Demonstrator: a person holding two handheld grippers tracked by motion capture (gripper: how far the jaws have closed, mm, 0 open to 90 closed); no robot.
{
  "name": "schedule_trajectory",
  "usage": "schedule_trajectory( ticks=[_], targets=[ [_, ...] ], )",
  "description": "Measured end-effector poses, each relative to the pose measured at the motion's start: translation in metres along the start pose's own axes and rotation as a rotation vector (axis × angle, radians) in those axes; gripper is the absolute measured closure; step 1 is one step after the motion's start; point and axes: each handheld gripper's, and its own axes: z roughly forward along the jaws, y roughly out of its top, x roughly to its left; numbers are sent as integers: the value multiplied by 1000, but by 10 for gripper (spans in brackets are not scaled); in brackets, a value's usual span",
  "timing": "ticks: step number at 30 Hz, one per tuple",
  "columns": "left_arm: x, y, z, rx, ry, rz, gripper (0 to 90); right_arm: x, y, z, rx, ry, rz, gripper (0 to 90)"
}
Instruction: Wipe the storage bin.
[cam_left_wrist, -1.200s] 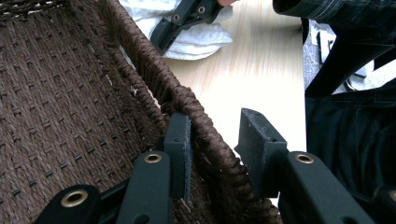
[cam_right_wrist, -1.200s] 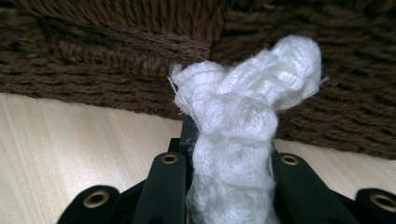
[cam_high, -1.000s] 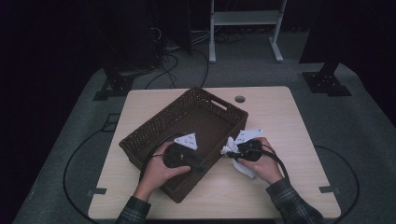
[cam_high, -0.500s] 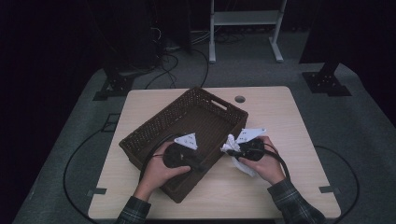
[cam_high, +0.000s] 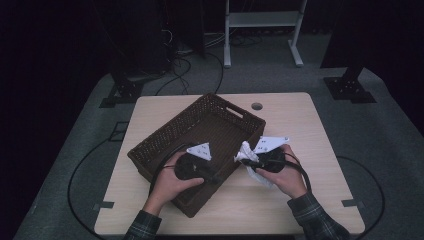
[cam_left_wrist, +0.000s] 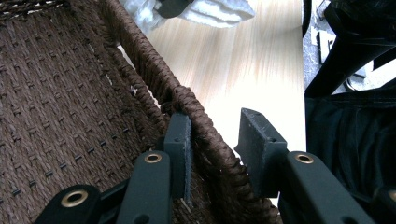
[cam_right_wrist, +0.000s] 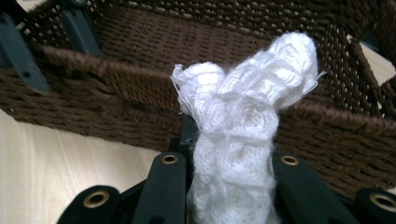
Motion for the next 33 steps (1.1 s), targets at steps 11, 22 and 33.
schedule_trajectory(
  ticks=[11, 22, 33],
  targets=[
    [0, 0, 0, 2, 1, 0, 644, 6, 5, -3, -25, 36, -4, 740],
    [0, 0, 0, 2, 2, 0, 644, 5, -5, 11, 25, 49, 3, 740],
    [0, 0, 0, 2, 2, 2, 644, 4, -16, 28, 77, 65, 14, 740]
  ],
)
